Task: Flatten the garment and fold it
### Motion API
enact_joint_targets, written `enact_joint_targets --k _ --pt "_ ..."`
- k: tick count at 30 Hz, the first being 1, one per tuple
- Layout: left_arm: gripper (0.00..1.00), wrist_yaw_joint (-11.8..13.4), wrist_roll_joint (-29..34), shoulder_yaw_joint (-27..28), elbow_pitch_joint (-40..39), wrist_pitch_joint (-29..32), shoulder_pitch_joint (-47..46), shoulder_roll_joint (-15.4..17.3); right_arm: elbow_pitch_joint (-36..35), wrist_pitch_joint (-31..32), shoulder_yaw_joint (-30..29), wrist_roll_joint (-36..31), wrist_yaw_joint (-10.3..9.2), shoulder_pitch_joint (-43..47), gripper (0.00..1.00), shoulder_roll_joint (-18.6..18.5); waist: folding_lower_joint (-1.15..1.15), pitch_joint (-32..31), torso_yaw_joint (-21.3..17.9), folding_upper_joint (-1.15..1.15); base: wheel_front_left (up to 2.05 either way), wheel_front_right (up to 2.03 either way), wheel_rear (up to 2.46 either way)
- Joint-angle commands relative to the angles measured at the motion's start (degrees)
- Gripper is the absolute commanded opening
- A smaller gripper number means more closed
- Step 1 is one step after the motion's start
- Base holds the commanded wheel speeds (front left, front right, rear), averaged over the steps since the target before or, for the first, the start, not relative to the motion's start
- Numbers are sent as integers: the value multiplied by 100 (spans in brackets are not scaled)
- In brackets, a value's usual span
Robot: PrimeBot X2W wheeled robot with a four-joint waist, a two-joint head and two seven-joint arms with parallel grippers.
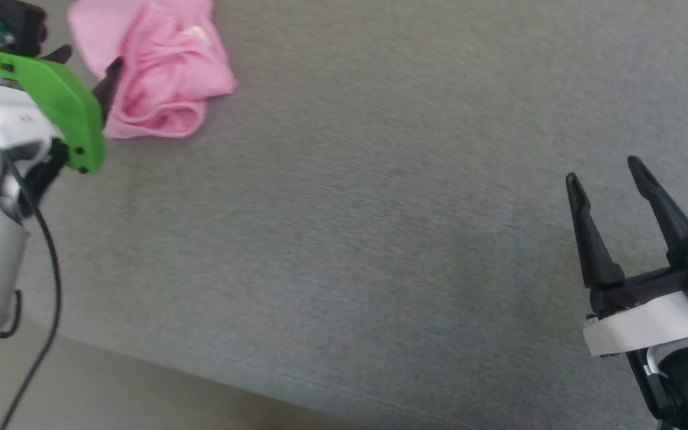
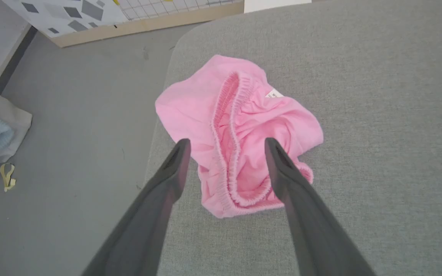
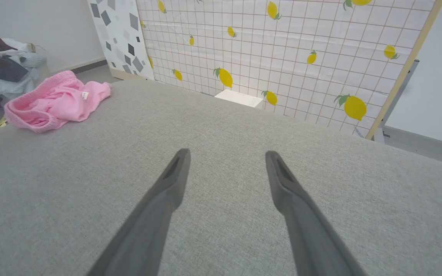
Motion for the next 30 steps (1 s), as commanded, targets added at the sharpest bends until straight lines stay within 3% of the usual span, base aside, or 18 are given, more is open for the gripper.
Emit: enact_joint_targets --k 1,8,16,17,18,19,30 --pt "100 -21 -189 -143 180 147 -143 113 -51 -47 -17 -47 -9 -102 100 11 -1 580 -585 0 0 0 0" --pt "100 -21 -763 -843 820 529 -535 637 -83 -147 -32 -121 -9 -63 100 74 -1 802 -770 0 0 0 0" --pt "100 -21 -1294 -1443 1211 644 -698 808 -103 -170 -41 -211 -9 -12 100 95 -1 954 -756 0 0 0 0" --pt "92 -21 -1357 -1499 1240 655 -706 810 -103 -164 -38 -221 -9 -11 100 102 -1 952 -748 0 0 0 0" --pt "22 -21 -1427 -1562 1263 648 -720 810 -103 -155 -39 -232 -9 -9 100 112 -1 944 -734 0 0 0 0" --pt "0 -22 -1478 -1610 1274 629 -732 810 -96 -151 -43 -236 -9 -7 100 116 -1 930 -721 0 0 0 0" --pt "0 -22 -1606 -1931 1461 -495 -962 984 287 -167 101 -123 -9 -42 100 102 -1 141 -669 0 0 0 0"
